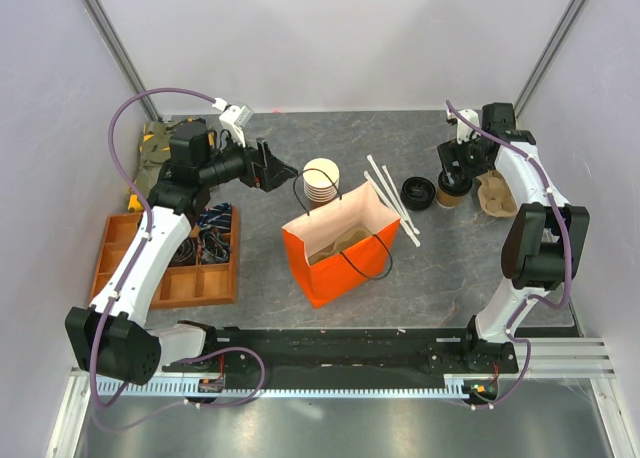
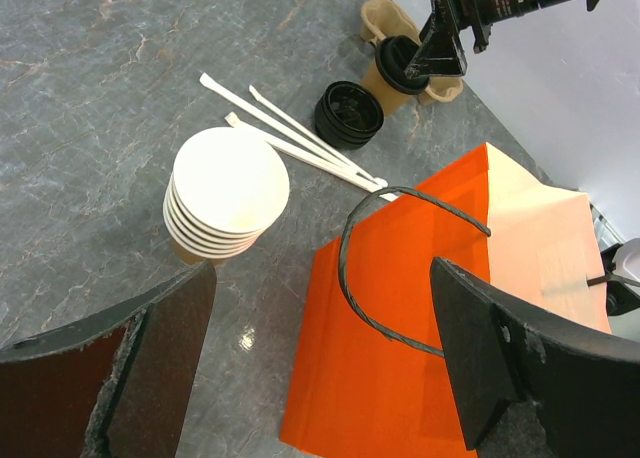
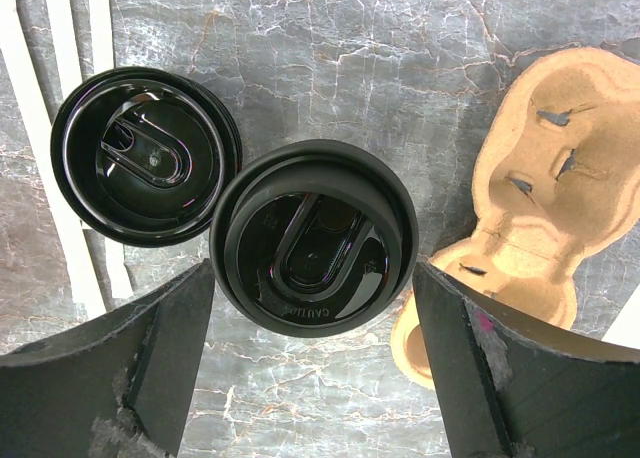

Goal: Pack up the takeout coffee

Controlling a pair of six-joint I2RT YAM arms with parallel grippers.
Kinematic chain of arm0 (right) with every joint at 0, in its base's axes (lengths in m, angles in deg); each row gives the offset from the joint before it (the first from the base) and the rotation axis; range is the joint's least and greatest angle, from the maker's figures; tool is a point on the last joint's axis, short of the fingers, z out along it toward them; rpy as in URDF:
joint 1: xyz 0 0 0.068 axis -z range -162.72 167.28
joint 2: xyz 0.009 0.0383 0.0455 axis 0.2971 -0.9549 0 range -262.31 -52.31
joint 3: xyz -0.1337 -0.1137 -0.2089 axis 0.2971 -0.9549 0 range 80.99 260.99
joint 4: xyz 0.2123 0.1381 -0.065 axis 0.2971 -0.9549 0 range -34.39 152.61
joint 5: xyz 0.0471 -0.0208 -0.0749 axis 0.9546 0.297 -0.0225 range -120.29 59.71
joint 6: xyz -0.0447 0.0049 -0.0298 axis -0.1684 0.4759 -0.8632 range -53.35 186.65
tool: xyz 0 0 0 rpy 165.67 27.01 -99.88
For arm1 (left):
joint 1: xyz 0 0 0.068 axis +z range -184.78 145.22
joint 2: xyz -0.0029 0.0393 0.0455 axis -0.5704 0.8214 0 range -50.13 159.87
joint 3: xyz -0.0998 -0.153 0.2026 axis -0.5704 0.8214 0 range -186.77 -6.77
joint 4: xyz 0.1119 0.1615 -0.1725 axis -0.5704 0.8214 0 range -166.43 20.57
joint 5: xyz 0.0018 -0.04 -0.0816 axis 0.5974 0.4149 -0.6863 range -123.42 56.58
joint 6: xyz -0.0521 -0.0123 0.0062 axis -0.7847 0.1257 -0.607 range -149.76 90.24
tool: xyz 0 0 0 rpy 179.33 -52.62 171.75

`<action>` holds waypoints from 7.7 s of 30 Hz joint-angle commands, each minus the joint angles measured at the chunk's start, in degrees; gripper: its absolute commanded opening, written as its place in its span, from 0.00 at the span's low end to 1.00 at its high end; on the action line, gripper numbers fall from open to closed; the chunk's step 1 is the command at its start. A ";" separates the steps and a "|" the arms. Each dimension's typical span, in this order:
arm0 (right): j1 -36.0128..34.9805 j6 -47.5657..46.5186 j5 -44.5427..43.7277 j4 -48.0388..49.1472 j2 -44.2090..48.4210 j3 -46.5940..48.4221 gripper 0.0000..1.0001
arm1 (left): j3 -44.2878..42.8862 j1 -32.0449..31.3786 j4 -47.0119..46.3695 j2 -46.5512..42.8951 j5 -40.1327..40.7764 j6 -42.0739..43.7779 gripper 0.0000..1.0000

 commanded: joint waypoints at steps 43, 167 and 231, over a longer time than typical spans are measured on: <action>0.30 -0.93 0.69 1.77 2.41 -2.57 0.62 | -2.47 0.25 0.92 -0.85 -2.39 1.83 0.89; -13.58 14.81 22.49 -18.18 24.12 25.21 0.44 | -18.66 -22.95 33.88 9.01 6.22 20.83 0.02; -38.54 12.26 21.53 -10.19 36.07 6.24 0.35 | -12.06 -30.69 24.65 -4.10 28.63 -12.67 0.02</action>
